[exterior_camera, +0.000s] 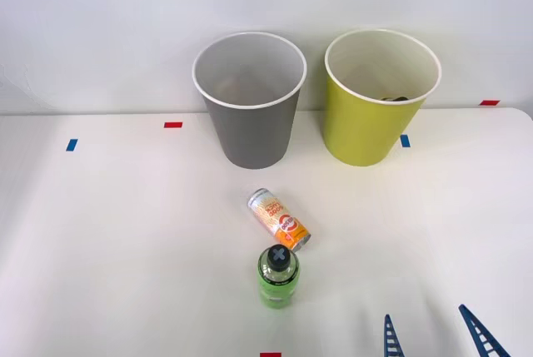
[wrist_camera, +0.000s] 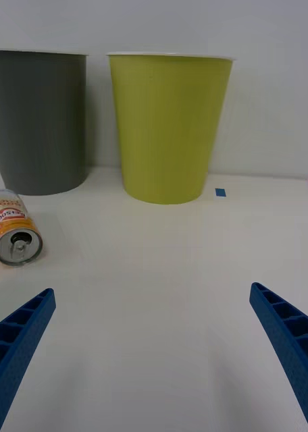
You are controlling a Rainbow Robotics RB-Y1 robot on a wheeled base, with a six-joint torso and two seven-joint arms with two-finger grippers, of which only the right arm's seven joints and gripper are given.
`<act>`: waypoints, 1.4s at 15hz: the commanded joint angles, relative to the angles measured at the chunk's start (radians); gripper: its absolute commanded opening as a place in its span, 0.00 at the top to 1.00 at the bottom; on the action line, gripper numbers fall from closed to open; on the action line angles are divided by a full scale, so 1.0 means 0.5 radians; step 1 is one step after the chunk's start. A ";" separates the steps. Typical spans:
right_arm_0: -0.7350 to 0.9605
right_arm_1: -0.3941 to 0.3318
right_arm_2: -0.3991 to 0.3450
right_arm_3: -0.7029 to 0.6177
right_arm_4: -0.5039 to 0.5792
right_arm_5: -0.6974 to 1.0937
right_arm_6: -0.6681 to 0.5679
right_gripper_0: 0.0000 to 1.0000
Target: Put cans in the gray bin, plastic bottles in the light green bin
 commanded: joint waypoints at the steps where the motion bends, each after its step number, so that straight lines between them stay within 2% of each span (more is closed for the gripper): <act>1: -0.068 -0.028 -0.001 0.153 -0.049 -0.080 0.000 0.00; 3: -0.126 -0.166 0.073 0.156 -0.202 -0.166 0.028 0.00; 5: -0.239 -0.371 0.174 0.156 -0.316 -0.169 0.049 0.00; 7: -0.350 -0.540 0.245 0.156 -0.337 -0.169 0.083 0.00; 10: -0.463 -0.700 0.383 0.156 -0.374 -0.175 0.150 0.00; 12: -0.525 -0.813 0.524 0.156 -0.525 -0.209 0.393 0.00; 14: -0.583 -0.933 0.690 0.153 -0.764 -0.249 0.644 0.00; 16: -0.644 -1.006 0.809 0.156 -0.890 -0.261 0.782 0.00; 18: -0.730 -1.052 0.932 0.156 -0.982 -0.261 0.801 0.00; 21: -0.844 -1.080 1.055 0.156 -0.997 -0.258 0.810 0.00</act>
